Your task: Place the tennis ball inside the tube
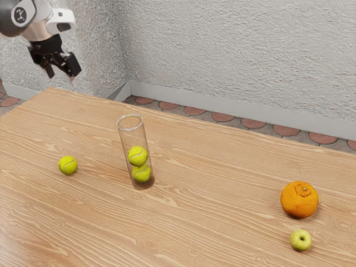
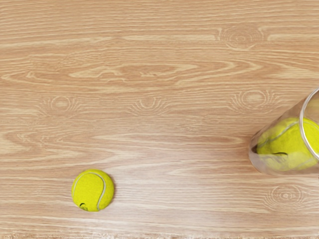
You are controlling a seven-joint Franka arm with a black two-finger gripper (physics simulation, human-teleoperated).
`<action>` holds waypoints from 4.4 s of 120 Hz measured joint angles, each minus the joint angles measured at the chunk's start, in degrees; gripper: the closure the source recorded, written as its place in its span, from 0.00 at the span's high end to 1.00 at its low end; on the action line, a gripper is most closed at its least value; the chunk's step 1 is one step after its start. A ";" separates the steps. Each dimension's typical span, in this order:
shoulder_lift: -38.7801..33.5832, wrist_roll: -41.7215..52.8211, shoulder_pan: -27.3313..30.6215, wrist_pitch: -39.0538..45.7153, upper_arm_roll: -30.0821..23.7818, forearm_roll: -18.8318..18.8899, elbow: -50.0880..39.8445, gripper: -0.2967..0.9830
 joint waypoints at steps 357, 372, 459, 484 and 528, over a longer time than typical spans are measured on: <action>9.98 -1.33 1.10 8.13 -0.37 -12.22 -2.24 0.49; 9.31 -4.96 -3.44 7.11 -1.21 -12.11 -2.01 0.49; 14.39 -20.04 -4.22 5.76 -4.47 -12.78 1.94 0.50; 13.95 -22.85 -4.30 5.69 -4.64 -13.07 0.40 0.60; 6.85 -23.15 -3.77 0.97 -4.34 -4.50 1.66 0.74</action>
